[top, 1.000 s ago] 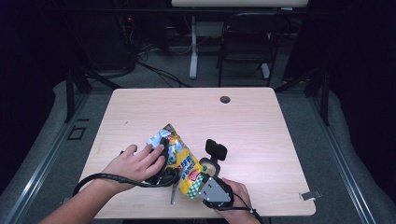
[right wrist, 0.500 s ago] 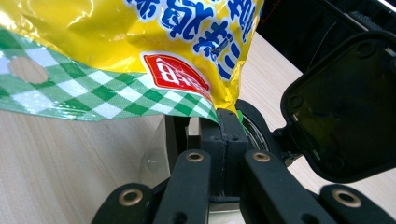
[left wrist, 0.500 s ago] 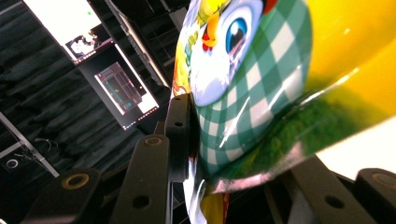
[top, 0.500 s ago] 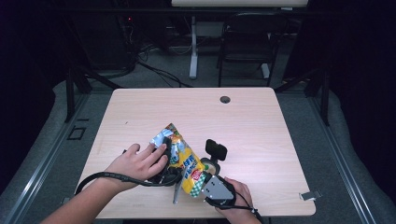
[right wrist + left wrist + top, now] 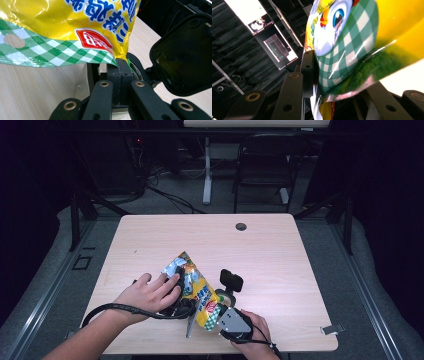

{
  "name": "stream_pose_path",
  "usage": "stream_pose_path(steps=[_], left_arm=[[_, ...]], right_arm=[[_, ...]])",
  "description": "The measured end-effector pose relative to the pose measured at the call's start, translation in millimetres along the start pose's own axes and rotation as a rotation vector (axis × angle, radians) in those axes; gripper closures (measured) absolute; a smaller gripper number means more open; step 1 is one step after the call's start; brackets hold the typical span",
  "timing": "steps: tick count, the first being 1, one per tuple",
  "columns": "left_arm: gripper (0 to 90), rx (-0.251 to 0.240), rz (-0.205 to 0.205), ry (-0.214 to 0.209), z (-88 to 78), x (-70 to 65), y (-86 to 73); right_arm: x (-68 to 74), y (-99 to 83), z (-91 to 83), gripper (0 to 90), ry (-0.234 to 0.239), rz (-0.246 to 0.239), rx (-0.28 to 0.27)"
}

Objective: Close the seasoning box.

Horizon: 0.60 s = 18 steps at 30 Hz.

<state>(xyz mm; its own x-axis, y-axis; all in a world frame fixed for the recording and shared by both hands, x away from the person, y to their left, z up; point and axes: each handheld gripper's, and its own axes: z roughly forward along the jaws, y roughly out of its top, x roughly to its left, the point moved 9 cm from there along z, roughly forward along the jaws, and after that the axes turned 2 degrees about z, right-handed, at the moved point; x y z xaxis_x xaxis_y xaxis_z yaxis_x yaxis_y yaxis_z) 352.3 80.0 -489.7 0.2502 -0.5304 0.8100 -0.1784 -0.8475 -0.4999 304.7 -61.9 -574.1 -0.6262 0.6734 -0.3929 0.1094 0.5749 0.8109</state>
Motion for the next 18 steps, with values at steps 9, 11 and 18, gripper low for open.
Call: stream_pose_path(steps=[9,11,18], left_arm=[[70.3,0.004,0.034,0.011,-1.8,4.9,-0.6],[70.4,0.007,0.042,0.015,-2.6,5.7,-1.2],[70.5,0.006,0.051,0.024,-4.0,7.0,-1.6]], right_arm=[[1.6,1.0,-0.5,90.0,0.001,0.002,-0.006],[2.2,1.4,-0.4,90.0,0.002,0.002,-0.01],[3.1,2.1,-0.1,90.0,0.0,0.003,-0.014]])
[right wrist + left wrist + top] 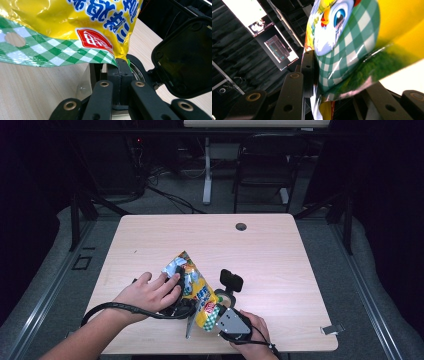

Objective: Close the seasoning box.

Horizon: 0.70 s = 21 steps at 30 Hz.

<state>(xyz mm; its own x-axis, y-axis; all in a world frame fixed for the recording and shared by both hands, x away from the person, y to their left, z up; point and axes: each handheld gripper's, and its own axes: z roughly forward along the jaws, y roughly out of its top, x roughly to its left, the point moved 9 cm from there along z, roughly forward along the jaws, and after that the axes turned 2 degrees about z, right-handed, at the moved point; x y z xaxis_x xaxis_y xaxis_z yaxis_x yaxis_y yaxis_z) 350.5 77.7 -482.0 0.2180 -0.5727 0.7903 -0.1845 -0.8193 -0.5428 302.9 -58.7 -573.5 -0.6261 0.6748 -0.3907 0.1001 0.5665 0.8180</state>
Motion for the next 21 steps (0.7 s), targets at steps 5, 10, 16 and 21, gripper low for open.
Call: stream_pose_path(steps=[5,10,16,21], left_arm=[[70.6,0.001,0.011,0.001,-0.5,2.1,0.3],[71.5,0.0,0.012,0.002,-1.0,2.8,0.8],[72.0,0.0,0.022,0.005,-1.8,3.8,1.4],[72.3,0.002,0.027,0.001,-2.1,3.9,1.6]], right_arm=[[0.3,0.1,-0.1,90.0,0.0,-0.002,0.002],[0.7,0.3,-0.4,90.0,-0.001,-0.006,0.004],[1.0,0.4,-0.3,90.0,-0.003,-0.004,0.002],[1.7,0.8,-0.1,90.0,0.0,-0.005,0.0]])
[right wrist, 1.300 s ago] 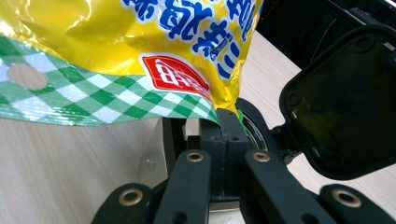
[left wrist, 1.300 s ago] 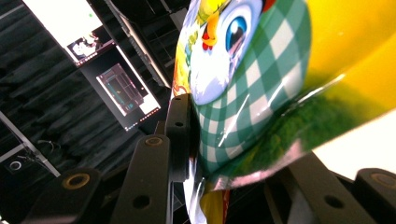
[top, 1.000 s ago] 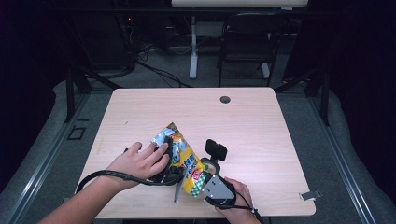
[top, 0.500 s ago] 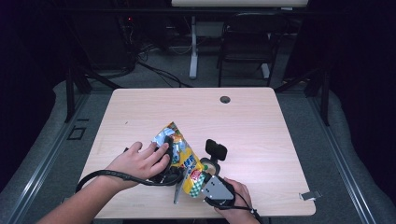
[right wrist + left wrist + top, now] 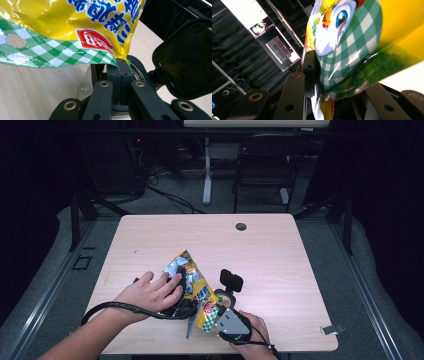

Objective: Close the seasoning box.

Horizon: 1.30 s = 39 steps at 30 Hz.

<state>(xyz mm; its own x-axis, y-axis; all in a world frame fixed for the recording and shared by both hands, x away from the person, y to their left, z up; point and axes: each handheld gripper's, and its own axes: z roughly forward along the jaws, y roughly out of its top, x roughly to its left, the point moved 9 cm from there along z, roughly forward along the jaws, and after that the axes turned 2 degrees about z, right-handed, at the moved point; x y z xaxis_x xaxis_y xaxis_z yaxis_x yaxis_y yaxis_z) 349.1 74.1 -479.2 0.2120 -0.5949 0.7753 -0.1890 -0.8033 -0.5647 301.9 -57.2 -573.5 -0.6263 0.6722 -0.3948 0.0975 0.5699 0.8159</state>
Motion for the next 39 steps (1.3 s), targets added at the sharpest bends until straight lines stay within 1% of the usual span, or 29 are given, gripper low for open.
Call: stream_pose_path(steps=[8,10,11,12,14,16,18,20,27,29,30,32,33,34,38,39], left_arm=[[72.7,0.0,0.011,0.001,-0.5,1.0,0.3],[72.8,-0.003,0.006,-0.005,-0.6,0.6,0.3],[73.9,-0.003,0.006,-0.005,-0.6,0.6,0.3],[75.5,-0.008,-0.003,-0.012,-1.0,-0.1,0.5],[76.2,-0.006,0.002,-0.013,-1.4,0.6,0.7],[76.4,-0.009,0.004,0.003,-1.0,1.6,1.2],[76.5,-0.011,0.004,0.001,-1.0,1.5,1.3],[76.6,-0.009,0.004,-0.013,-1.3,0.7,0.9],[76.8,-0.015,-0.003,-0.022,-1.4,-0.3,0.4],[77.0,-0.02,-0.004,-0.016,-1.0,1.0,0.3],[77.0,-0.02,-0.009,-0.03,-1.2,0.9,-0.1],[77.1,-0.019,-0.011,-0.034,-1.1,0.7,-0.3],[77.1,-0.018,-0.017,-0.043,-0.9,-0.1,-0.8],[77.2,-0.02,-0.016,-0.039,-0.9,0.6,-0.6],[77.4,-0.023,-0.025,-0.046,-0.6,1.1,-1.0],[77.4,-0.02,-0.021,-0.049,-0.8,1.6,-1.4]], right_arm=[[0.5,0.5,-0.1,90.0,0.0,-0.003,-0.002],[0.9,0.7,-0.1,90.0,0.002,-0.004,-0.004],[0.9,0.7,-0.2,90.0,0.001,-0.005,-0.003],[1.3,0.7,-0.4,90.0,0.004,-0.003,-0.003],[1.7,0.9,-0.5,90.0,-0.002,-0.012,-0.002],[2.1,0.9,-0.7,90.0,-0.003,-0.011,0.001],[2.0,0.9,-0.7,90.0,0.0,-0.011,0.001],[1.9,1.0,-0.6,90.0,-0.001,-0.013,-0.001],[2.1,1.2,-0.1,90.0,0.001,-0.009,-0.007],[2.2,1.3,-0.2,90.0,0.001,-0.007,-0.008],[2.2,1.2,-0.2,90.0,0.001,-0.006,-0.007],[2.1,1.2,-0.2,90.0,0.002,-0.005,-0.007],[1.8,1.1,-0.1,90.0,0.001,-0.005,-0.008],[1.6,1.0,0.1,90.0,0.002,-0.002,-0.01],[-0.4,0.1,0.2,90.0,-0.001,0.011,-0.007],[-0.6,0.0,0.1,90.0,-0.001,0.012,-0.007]])
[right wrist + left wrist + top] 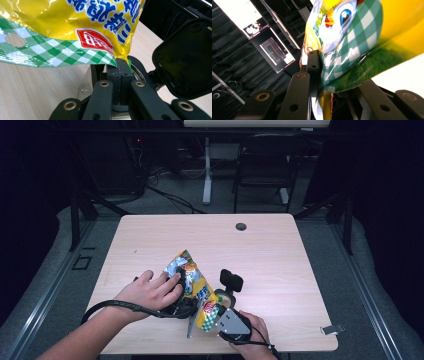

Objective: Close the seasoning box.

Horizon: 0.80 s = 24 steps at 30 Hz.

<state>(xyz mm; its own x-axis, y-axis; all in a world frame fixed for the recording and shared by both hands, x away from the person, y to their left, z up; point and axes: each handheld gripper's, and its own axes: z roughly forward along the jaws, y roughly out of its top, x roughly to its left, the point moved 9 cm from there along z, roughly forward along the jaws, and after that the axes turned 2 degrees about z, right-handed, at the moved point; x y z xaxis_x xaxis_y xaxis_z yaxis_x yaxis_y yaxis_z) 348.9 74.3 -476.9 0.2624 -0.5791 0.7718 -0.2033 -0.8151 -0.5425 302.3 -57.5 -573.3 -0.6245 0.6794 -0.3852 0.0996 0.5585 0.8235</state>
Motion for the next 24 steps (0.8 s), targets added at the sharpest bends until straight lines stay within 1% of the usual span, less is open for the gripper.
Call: stream_pose_path(steps=[3,4,5,12,13,14,18,21,24], left_arm=[[77.5,0.001,-0.004,-0.01,-0.3,-0.2,-0.7],[77.5,-0.002,-0.006,-0.004,-0.1,0.1,-0.8],[77.5,-0.005,-0.01,-0.015,-0.6,-0.2,-1.1],[77.6,-0.008,-0.01,-0.016,-0.9,1.4,-2.0],[77.6,-0.004,-0.012,-0.018,-0.9,1.9,-2.2],[77.6,-0.004,-0.025,-0.015,-0.6,2.1,-2.1],[77.6,-0.007,-0.025,-0.019,-0.4,2.5,-1.6],[77.6,-0.008,-0.017,-0.023,-0.3,2.9,-1.0],[77.6,-0.009,-0.012,-0.023,-0.4,3.3,-0.7]], right_arm=[[-0.2,0.2,-0.1,90.0,-0.001,0.006,-0.003],[0.1,0.2,-0.5,90.0,0.0,0.004,-0.003],[0.4,0.3,-0.6,90.0,0.001,0.007,-0.003],[0.2,0.6,-0.9,90.0,0.003,0.012,-0.005],[-0.1,0.6,-1.0,90.0,0.002,0.013,-0.006],[-0.3,0.6,-1.0,90.0,0.002,0.015,-0.006],[-1.3,0.1,-1.4,90.0,0.004,0.021,-0.003],[-1.1,-0.3,-1.3,90.0,0.007,0.022,-0.002],[-0.2,-0.7,-0.9,90.0,0.002,0.013,0.001]])
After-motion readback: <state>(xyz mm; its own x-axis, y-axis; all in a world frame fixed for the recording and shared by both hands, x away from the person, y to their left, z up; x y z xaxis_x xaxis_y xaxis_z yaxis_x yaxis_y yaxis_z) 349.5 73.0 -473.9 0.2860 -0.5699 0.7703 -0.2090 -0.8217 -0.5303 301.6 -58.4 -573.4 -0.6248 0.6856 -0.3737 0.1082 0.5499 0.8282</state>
